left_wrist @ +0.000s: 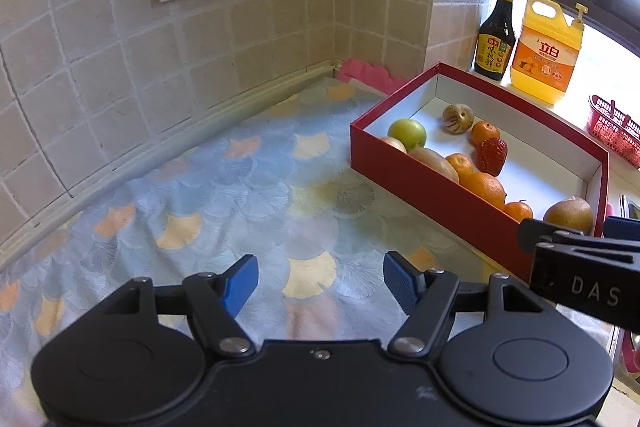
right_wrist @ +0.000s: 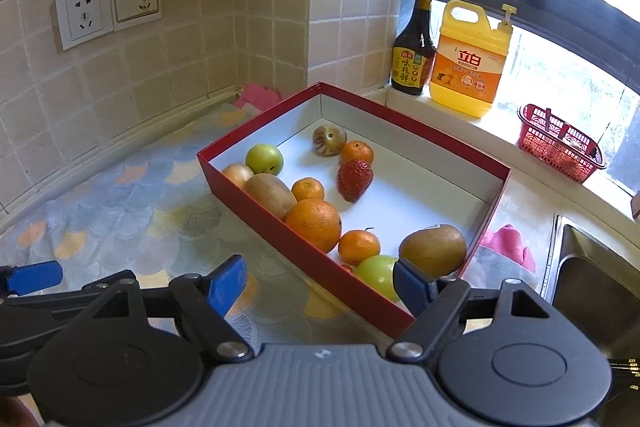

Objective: Organize fruits

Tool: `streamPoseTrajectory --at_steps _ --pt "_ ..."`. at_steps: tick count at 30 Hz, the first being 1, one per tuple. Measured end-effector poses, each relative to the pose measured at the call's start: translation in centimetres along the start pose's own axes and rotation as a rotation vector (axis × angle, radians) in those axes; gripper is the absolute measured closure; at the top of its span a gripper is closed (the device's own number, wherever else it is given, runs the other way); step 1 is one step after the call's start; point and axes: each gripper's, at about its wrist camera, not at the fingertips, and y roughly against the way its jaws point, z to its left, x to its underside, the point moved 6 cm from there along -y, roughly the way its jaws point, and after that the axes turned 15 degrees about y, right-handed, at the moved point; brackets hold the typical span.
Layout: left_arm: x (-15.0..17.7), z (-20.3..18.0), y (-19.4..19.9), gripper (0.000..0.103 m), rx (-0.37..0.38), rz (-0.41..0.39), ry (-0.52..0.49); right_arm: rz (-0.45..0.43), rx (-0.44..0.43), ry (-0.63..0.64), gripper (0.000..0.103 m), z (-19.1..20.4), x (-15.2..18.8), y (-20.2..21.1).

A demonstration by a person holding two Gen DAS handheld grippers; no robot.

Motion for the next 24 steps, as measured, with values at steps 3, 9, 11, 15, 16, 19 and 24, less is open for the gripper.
streamPoseTrajectory --at_steps 3,9,11,15,16,19,24 --pt "0.07 -0.16 0.17 0.021 0.001 0.001 -0.002 -0.003 0.002 -0.003 0.021 -0.23 -0.09 0.09" --pt "-0.07 -0.12 0.2 0.021 0.001 0.012 0.01 -0.007 -0.005 0.005 0.021 -0.08 -0.14 0.2" --pt "-0.13 -0.08 0.28 0.021 0.002 0.009 0.009 -0.006 -0.009 0.006 0.021 0.04 -0.17 0.22" --pt "-0.17 -0.12 0.64 0.021 0.001 0.0 0.011 -0.016 -0.009 0.016 0.021 0.18 -0.21 0.49" --pt "-0.18 -0.16 0.69 0.021 0.001 -0.001 0.011 -0.017 -0.008 0.019 0.021 0.23 -0.21 0.52" --pt "-0.15 -0.24 0.77 0.021 0.001 -0.001 0.012 -0.018 -0.003 0.025 0.021 0.33 -0.2 0.6" --pt "-0.18 -0.22 0.82 0.021 0.004 0.001 0.01 -0.016 -0.002 0.022 0.021 0.27 -0.14 0.66"
